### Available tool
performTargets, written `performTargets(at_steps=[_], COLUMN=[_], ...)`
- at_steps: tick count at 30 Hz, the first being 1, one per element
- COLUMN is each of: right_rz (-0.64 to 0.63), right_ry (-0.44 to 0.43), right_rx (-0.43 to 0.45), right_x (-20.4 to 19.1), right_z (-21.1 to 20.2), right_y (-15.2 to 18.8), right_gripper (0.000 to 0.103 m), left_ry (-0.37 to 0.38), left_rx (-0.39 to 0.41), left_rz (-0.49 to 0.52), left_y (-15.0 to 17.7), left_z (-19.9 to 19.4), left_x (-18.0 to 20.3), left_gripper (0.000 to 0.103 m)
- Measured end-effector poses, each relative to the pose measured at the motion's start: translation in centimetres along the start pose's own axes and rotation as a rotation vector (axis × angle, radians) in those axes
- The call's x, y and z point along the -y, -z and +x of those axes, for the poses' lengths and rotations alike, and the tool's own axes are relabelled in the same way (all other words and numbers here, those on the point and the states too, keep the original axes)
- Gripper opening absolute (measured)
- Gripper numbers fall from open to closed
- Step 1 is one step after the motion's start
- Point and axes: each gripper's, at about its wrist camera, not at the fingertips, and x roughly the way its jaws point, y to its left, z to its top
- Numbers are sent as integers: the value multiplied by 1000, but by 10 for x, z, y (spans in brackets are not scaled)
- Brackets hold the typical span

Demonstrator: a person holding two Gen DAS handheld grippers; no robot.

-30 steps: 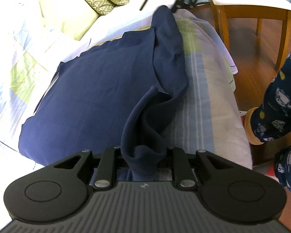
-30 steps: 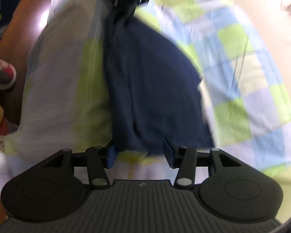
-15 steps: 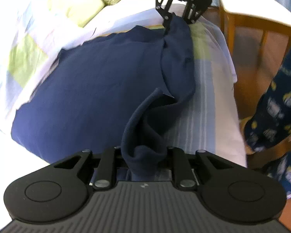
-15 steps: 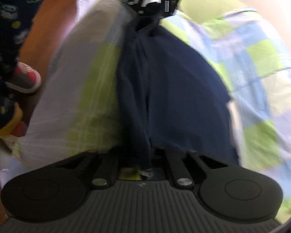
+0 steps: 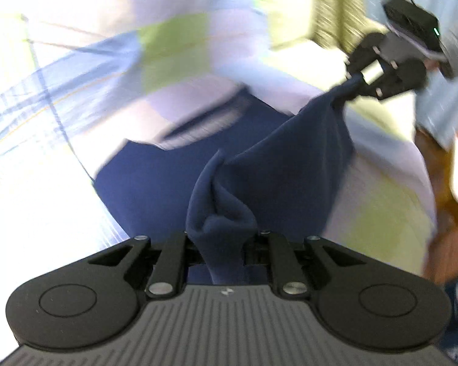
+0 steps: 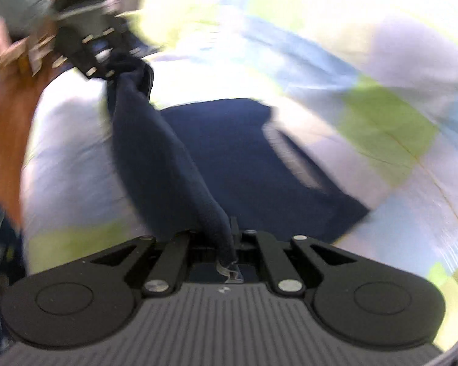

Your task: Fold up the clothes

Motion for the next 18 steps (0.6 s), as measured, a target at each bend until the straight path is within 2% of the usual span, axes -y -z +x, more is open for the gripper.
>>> performTargets(at_steps=[3,4,5,6,7,9,12,13,14,16,18], right_rz=[72,82,151,191,205,321,450,504,525,541,531], right_ry=[-9,-17,-66,-80,-89,-149,-180,-201,-197,-187,-156], right_rx=[-95,-114,-206,-227,-230,-256,-208,-190,-160,-122,-68], right_x=[40,47,67,74,77,89,97,102,103,105,106], right_z=[38,47,74,87,90,104,95,90,83,77,67], right_y=[-15,-17,-18,-17,-15,-9,3,7,12,16,-3], right_gripper=[3,3,3,4,5,8,29,23,4,3,3], left_ry=[15,34,63,100,140,204,253,262,270,266,260], left_rx=[-3,-23,-60,-107,-131,-115,-101,-90,-80,-43,26], left_rz=[-97,-129,-175,-236,-292,-352,-385,-372,-358,-280,-220], left_y=[-19,-21,-19,-13,-8,-1,5,5,5,0,-10], left_z=[29,43,58,76,87,88,83,81,78,70,54], left_x=[-41,-54,-67,-83,-96,-109,-120,-121,-122,-115,-113], left_gripper=[16,18,20,24,27,27,24,18,13,10,10])
